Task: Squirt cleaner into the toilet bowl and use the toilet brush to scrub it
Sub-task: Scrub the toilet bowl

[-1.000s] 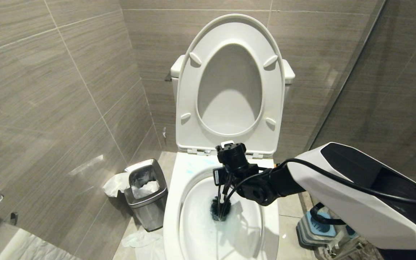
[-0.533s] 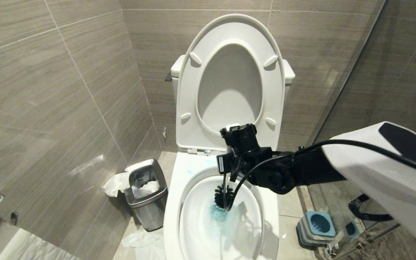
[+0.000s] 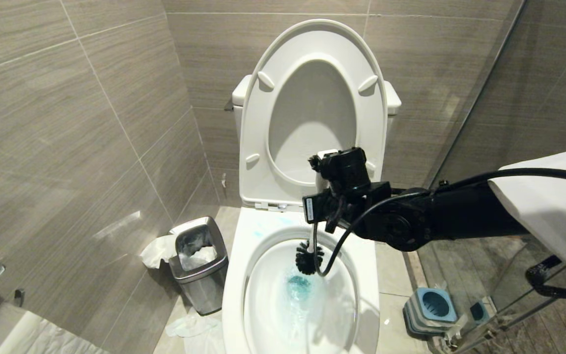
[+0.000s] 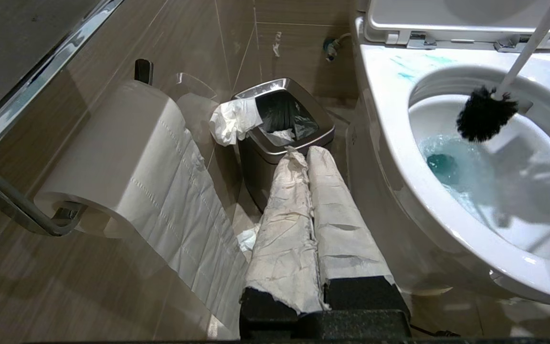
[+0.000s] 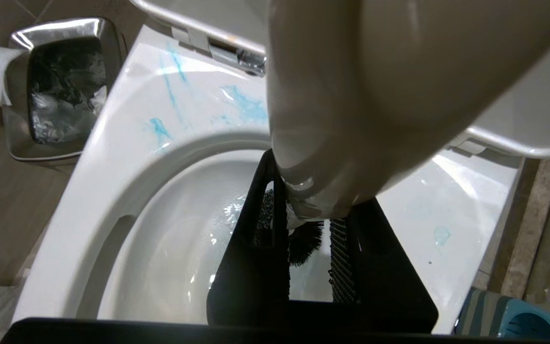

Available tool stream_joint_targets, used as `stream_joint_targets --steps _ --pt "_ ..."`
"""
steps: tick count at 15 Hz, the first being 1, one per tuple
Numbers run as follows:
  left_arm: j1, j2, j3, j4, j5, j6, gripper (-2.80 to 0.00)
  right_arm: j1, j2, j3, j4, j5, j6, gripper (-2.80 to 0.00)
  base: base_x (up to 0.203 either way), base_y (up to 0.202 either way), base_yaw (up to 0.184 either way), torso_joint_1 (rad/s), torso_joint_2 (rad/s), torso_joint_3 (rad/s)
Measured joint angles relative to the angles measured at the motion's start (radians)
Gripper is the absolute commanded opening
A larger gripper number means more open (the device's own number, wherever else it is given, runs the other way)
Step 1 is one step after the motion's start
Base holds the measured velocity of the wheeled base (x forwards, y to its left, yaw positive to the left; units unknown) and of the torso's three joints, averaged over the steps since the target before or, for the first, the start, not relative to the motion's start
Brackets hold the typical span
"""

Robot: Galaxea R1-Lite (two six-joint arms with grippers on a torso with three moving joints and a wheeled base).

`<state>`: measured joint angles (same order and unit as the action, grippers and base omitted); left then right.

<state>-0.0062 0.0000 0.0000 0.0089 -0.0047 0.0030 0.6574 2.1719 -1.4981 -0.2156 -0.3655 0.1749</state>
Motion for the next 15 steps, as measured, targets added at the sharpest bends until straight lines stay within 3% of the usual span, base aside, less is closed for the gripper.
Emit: stream_joint_targets --steps 9,15 --pt "0.0 0.0 0.0 0.0 0.0 0.0 -2.8 0.001 0.266 -0.068 -0.106 -0.008 -0.001 -2.8 0.0 0.0 0.0 0.0 0.0 0.0" --pt "0.0 0.0 0.0 0.0 0.0 0.0 -2.8 0.015 0.111 0.065 -0.1 -0.001 -0.012 -2.8 0.0 0.0 0.0 0.0 0.0 0.0"
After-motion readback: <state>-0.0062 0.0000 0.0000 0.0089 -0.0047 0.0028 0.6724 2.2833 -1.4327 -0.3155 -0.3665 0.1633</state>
